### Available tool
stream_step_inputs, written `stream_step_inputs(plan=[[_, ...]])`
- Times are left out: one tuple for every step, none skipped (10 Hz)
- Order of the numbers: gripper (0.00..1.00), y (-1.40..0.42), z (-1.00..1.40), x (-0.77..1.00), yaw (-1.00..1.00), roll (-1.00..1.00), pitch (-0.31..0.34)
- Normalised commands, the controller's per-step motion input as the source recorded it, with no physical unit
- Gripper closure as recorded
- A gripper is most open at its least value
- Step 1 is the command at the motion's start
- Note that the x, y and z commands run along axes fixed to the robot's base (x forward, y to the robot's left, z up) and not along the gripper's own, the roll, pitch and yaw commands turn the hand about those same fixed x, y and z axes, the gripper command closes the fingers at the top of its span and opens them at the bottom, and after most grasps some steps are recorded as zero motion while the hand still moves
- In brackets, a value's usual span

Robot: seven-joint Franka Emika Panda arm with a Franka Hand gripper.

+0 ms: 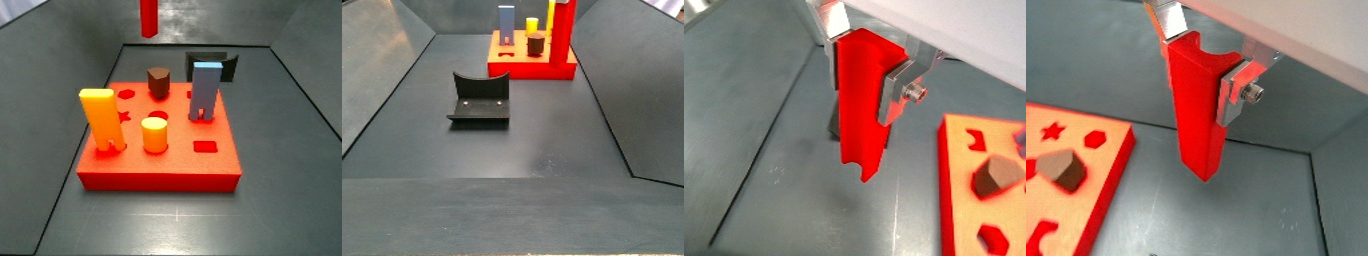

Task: Pick up the arch object. Move up. Rotate the arch object. Move to above the board. Insert the arch object.
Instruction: Rotate the arch object.

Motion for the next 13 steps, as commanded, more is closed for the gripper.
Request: stream_step_inputs(plan=[[1.0, 0.01, -0.01, 0.03, -1.0, -0.08, 0.03], [1.0, 0.01, -0.01, 0.03, -1.0, -0.09, 0.037], [1.0, 0.0, 0.0, 0.0, -1.0, -0.03, 0.012], [1.0, 0.0, 0.0, 0.0, -1.0, -0.03, 0.013], [1.0, 0.0, 0.0, 0.0, -1.0, -0.04, 0.015], [1.0, 0.0, 0.0, 0.0, -1.0, -0.04, 0.015], [1.0, 0.0, 0.0, 0.0, -1.0, -0.05, 0.018], [1.0, 0.0, 0.0, 0.0, -1.0, -0.05, 0.02], [1.0, 0.01, 0.0, 0.0, -1.0, -0.06, 0.024], [1.0, 0.01, 0.0, 0.0, -1.0, -0.07, 0.026], [1.0, 0.01, 0.0, 0.0, -1.0, -0.1, 0.037], [1.0, 0.01, 0.0, 0.0, -0.83, -0.1, 0.037], [1.0, 0.01, 0.01, 0.0, -0.5, -0.1, 0.036]])
